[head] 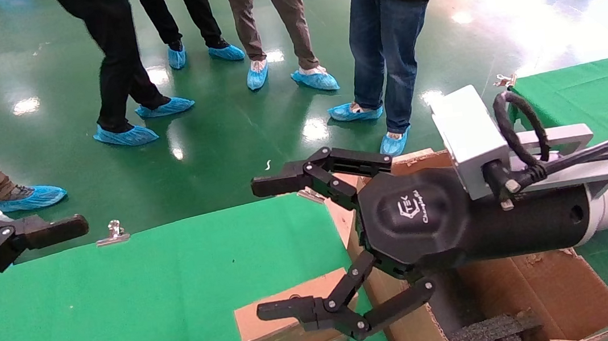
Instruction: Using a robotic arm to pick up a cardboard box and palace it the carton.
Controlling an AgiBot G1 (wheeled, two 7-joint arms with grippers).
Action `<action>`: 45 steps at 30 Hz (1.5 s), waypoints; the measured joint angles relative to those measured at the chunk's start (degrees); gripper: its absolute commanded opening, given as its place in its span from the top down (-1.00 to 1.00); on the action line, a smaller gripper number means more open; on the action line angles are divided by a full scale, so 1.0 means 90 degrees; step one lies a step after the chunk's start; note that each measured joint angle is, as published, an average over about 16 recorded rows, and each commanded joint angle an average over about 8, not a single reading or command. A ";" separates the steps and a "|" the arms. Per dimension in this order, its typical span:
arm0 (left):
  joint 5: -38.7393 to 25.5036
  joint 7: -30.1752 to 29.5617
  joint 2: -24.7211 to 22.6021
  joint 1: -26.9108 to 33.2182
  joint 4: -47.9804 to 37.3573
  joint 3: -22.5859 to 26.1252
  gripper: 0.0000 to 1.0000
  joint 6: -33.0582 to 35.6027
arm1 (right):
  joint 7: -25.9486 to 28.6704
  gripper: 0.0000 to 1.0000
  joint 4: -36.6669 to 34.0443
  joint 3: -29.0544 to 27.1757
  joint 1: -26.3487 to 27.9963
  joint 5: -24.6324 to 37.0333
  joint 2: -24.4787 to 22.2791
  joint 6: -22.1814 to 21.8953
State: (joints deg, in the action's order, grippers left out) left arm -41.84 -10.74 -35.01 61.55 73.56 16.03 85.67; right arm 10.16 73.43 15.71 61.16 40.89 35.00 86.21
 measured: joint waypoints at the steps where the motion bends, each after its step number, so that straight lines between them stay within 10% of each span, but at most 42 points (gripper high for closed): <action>1: 0.0000 0.0000 0.0000 0.0000 0.0000 0.0000 -1.00 0.0000 | 0.0000 -1.00 0.0000 0.0000 0.0000 0.0000 0.0000 0.0000; 12: 0.0000 0.0000 0.0000 0.0000 0.0000 0.0000 -0.99 0.0000 | 0.0000 -1.00 0.0000 0.0000 0.0000 0.0000 0.0000 0.0000; 21: 0.0000 0.0000 0.0000 0.0000 0.0000 0.0000 1.00 0.0000 | 0.0000 -1.00 0.0000 0.0000 0.0000 0.0000 0.0000 0.0000; 33: 0.0001 0.0002 0.0000 0.0002 -0.0003 0.0002 1.00 0.0001 | 0.0059 -1.00 0.0020 0.0153 0.0133 0.0373 -0.0004 -0.0036; 45: 0.0004 0.0005 0.0001 0.0005 -0.0006 0.0008 1.00 0.0001 | 0.0221 -1.00 -0.0103 0.0980 0.0833 0.2241 0.0258 -0.0054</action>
State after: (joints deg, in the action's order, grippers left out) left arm -41.81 -10.69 -35.00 61.59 73.50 16.10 85.68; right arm 12.15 72.50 24.53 68.66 61.06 37.32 85.72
